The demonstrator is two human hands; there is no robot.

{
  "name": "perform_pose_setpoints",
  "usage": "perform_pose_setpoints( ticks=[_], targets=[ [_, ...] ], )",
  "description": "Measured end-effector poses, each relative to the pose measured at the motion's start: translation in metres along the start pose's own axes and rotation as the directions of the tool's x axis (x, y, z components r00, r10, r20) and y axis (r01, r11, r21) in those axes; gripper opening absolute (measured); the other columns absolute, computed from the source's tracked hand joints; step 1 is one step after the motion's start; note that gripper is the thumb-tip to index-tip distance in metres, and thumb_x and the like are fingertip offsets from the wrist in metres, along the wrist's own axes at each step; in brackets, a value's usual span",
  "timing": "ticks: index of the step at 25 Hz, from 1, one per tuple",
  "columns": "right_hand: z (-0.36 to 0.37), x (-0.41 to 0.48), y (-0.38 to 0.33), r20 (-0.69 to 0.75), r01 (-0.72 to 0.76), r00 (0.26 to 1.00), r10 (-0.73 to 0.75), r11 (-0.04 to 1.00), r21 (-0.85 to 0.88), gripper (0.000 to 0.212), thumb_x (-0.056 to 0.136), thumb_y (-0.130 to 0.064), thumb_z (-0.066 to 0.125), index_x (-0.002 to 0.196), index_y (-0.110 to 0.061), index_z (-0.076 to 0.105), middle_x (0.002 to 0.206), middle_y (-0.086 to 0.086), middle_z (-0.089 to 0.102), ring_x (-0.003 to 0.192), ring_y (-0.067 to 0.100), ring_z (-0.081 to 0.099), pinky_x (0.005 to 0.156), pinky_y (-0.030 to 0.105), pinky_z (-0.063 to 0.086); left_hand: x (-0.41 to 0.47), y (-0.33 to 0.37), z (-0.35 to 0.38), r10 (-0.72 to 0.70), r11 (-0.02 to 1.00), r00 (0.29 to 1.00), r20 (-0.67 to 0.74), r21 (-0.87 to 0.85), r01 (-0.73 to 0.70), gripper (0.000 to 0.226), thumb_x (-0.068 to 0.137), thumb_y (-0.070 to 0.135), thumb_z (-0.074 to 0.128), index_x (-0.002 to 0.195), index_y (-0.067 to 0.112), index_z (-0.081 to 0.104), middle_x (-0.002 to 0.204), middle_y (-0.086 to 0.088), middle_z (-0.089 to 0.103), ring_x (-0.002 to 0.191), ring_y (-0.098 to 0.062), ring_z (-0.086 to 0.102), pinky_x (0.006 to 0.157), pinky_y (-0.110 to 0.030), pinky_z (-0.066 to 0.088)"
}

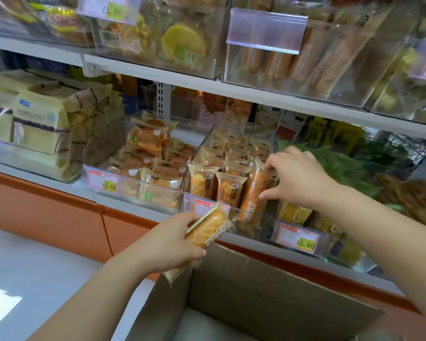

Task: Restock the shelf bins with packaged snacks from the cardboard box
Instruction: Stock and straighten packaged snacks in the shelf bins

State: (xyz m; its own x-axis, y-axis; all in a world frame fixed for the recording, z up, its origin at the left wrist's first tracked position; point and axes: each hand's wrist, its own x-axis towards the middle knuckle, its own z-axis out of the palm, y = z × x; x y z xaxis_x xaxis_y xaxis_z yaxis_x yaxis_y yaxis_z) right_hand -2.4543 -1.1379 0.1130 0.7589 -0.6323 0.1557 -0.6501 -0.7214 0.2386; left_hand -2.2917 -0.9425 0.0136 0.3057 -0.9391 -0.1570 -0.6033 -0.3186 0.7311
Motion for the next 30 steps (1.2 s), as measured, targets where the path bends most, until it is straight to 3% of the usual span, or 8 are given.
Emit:
perform_pose_setpoints(
  ticks=[5,9,19,21,23,25,27,30],
  targets=[
    [0.013,0.013,-0.007,0.058,0.040,0.998,-0.032,0.988,-0.148,0.057,0.072,-0.070,0.063,0.106,-0.024,0.061,0.112,-0.003,0.064,0.118,0.021,0.046,0.103,0.046,0.032,0.005,0.004,0.001,0.013,0.999,1.000,-0.008,0.037,-0.013,0.053,0.082,0.037,0.073,0.126,0.039,0.044,0.113,0.014,0.053,0.093,-0.008,0.061,0.077,-0.030,0.060],
    [0.033,0.022,-0.031,0.029,0.140,0.990,-0.137,0.965,-0.220,0.059,0.076,-0.062,0.066,0.119,-0.024,0.057,0.122,-0.002,0.062,0.121,0.022,0.047,0.100,0.043,0.032,0.006,0.009,0.001,0.028,0.997,1.000,0.001,0.069,-0.028,0.055,0.083,0.037,0.072,0.130,0.038,0.043,0.114,0.016,0.050,0.095,-0.007,0.058,0.079,-0.027,0.058],
    [0.023,0.006,-0.006,0.082,0.056,0.996,-0.042,0.982,-0.180,0.069,0.073,-0.074,0.058,0.130,-0.035,0.055,0.141,0.003,0.045,0.137,0.028,0.028,0.110,0.049,0.025,-0.011,0.011,-0.001,0.009,0.996,0.999,0.051,0.093,-0.013,0.073,0.083,0.044,0.072,0.142,0.051,0.030,0.120,0.015,0.046,0.093,0.002,0.053,0.070,-0.015,0.053],
    [0.014,-0.006,-0.002,-0.054,0.060,0.996,-0.065,0.995,-0.076,0.064,0.081,-0.064,0.058,0.137,-0.036,0.048,0.142,0.001,0.044,0.136,0.024,0.026,0.111,0.046,0.023,-0.013,0.013,0.002,0.013,0.996,0.998,0.055,0.088,-0.018,0.073,0.081,0.042,0.074,0.141,0.050,0.033,0.118,0.015,0.048,0.095,-0.001,0.055,0.072,-0.017,0.055],
    [0.009,-0.031,-0.007,-0.209,0.156,0.971,-0.114,0.968,0.196,0.055,0.089,-0.039,0.060,0.142,-0.033,0.044,0.138,-0.005,0.047,0.132,0.016,0.029,0.113,0.039,0.026,-0.014,0.017,0.003,0.039,0.996,0.997,0.062,0.075,-0.044,0.069,0.079,0.042,0.077,0.135,0.049,0.038,0.117,0.016,0.050,0.096,-0.004,0.056,0.069,-0.017,0.056],
    [0.009,-0.063,-0.021,-0.080,0.250,0.967,-0.243,0.839,0.483,0.060,0.088,-0.028,0.061,0.144,-0.034,0.040,0.134,-0.014,0.046,0.128,0.005,0.030,0.111,0.029,0.029,-0.012,0.025,0.005,0.086,0.992,0.995,0.056,0.085,-0.090,0.064,0.077,0.041,0.079,0.130,0.045,0.044,0.115,0.018,0.052,0.095,-0.003,0.057,0.065,-0.015,0.054],
    [0.022,-0.084,-0.033,0.086,0.263,0.927,-0.365,0.795,0.547,0.065,0.085,-0.038,0.066,0.144,-0.037,0.038,0.130,-0.020,0.044,0.124,-0.001,0.032,0.107,0.023,0.031,-0.010,0.032,0.007,0.121,0.987,0.992,0.040,0.100,-0.125,0.062,0.075,0.042,0.080,0.127,0.042,0.046,0.113,0.020,0.052,0.095,-0.001,0.057,0.067,-0.014,0.051],
    [0.038,-0.088,-0.026,0.026,0.174,0.969,-0.247,0.749,0.639,0.046,0.082,-0.039,0.072,0.124,-0.043,0.053,0.114,-0.026,0.052,0.105,-0.006,0.048,0.089,0.018,0.044,-0.008,0.032,0.000,0.141,0.989,0.990,-0.004,0.045,-0.141,0.066,0.073,0.042,0.082,0.128,0.042,0.047,0.116,0.019,0.056,0.101,-0.002,0.058,0.079,-0.019,0.054]
  ],
)
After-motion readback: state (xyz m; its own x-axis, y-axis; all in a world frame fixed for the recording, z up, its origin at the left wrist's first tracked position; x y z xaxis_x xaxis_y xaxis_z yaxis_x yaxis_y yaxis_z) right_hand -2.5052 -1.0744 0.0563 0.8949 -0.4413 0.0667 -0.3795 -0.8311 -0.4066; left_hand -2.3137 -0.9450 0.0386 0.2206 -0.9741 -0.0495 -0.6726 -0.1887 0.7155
